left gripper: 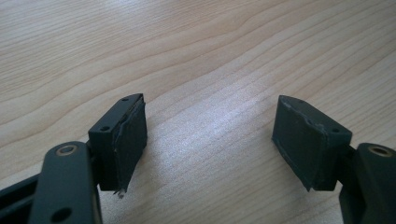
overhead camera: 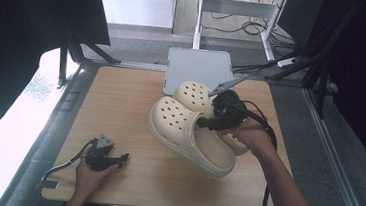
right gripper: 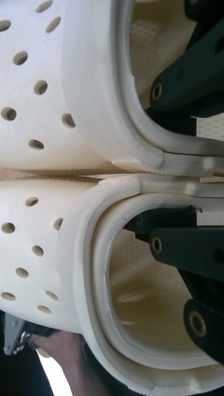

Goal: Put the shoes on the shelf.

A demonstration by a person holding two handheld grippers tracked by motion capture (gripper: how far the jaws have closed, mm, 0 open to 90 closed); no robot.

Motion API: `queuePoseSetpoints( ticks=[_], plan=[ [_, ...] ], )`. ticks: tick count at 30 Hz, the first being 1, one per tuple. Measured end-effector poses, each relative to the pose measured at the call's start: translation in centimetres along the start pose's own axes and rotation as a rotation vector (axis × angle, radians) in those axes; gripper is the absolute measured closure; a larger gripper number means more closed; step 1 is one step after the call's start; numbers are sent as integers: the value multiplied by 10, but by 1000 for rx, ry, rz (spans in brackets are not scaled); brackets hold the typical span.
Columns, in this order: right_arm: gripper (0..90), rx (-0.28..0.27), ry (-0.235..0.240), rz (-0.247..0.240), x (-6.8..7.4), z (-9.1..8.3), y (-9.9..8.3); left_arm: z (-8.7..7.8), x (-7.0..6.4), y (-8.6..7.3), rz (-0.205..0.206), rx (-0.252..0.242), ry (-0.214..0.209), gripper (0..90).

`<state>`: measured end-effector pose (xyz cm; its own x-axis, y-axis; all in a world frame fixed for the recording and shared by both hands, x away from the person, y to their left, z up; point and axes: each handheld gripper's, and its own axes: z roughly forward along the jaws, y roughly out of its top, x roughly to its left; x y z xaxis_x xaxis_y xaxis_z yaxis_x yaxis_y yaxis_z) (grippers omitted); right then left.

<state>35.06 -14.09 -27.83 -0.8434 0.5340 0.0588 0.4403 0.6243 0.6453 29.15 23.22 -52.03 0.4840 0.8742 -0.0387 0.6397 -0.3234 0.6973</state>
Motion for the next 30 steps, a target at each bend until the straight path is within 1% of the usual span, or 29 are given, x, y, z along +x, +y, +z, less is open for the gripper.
queuePoseSetpoints(
  ticks=[3,6,10,14,18,24,25,26,30],
  plan=[
    [654,-1,3,7,-5,-3,3,0,0,0,0,0,0,267],
    [654,-6,-4,11,-9,-6,8,0,0,0,1,1,0,267],
    [654,-9,-9,17,-13,-8,13,0,0,0,0,-1,1,267],
    [654,-12,-9,22,-16,-8,18,0,0,0,0,-1,1,267],
    [654,-22,-25,33,-19,-7,23,0,0,0,0,-1,1,266],
    [654,-19,-30,43,-25,-6,32,0,0,0,0,-1,0,266],
    [654,-18,-36,42,-26,-5,33,0,0,0,0,-1,0,266],
    [655,-20,-55,48,-28,-5,35,0,0,0,0,-1,-1,266],
    [655,-20,-82,65,-35,-5,40,0,0,0,0,-1,-1,266]
  ],
)
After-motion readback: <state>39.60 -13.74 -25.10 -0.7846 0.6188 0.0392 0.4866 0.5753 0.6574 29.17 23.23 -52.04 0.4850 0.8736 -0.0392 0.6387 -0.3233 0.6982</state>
